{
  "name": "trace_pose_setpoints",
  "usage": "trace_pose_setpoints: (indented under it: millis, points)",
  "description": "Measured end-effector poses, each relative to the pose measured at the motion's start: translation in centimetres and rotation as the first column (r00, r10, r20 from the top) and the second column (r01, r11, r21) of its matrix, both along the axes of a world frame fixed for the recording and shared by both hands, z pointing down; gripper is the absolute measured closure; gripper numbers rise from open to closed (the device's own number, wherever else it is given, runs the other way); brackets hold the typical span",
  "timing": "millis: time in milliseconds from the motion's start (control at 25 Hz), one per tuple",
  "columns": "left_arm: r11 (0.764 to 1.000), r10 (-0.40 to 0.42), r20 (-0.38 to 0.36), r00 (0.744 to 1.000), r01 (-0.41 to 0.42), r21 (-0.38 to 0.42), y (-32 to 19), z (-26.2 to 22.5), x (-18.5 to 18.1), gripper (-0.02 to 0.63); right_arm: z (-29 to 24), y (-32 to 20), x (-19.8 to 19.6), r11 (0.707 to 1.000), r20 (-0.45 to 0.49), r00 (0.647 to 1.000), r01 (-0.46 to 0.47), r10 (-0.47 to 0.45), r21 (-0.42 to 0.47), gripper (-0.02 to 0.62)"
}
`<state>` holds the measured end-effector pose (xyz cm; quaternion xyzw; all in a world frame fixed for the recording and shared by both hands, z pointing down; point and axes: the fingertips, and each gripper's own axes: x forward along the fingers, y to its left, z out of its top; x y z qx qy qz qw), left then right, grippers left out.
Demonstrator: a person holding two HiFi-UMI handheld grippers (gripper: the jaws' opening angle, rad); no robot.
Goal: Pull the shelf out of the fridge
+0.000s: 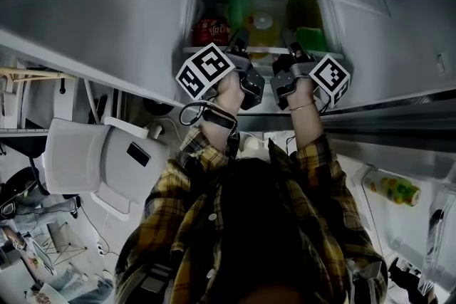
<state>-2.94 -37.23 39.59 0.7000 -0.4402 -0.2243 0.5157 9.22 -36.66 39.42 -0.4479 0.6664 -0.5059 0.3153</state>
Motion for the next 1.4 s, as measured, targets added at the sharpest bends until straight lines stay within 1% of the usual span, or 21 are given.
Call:
trace_pose_setpoints:
  millis: [920,1400]
  points:
    - [1.0,0.02,-0.01,1.0,-0.02,0.006,4.2,0.0,-0.2,0.551,0.1,4.2,-0.3,1.0,0.015,1.0,0.015,-0.015,-0.013,0.548]
    - [1.0,0.031,-0.011,0.999,-0.031,0.001,6.6,0.3,-0.1,0.551,0.3,6.5,-0.3,1.0,0.012,1.0,0.027,-0.027,-0.001,0.548]
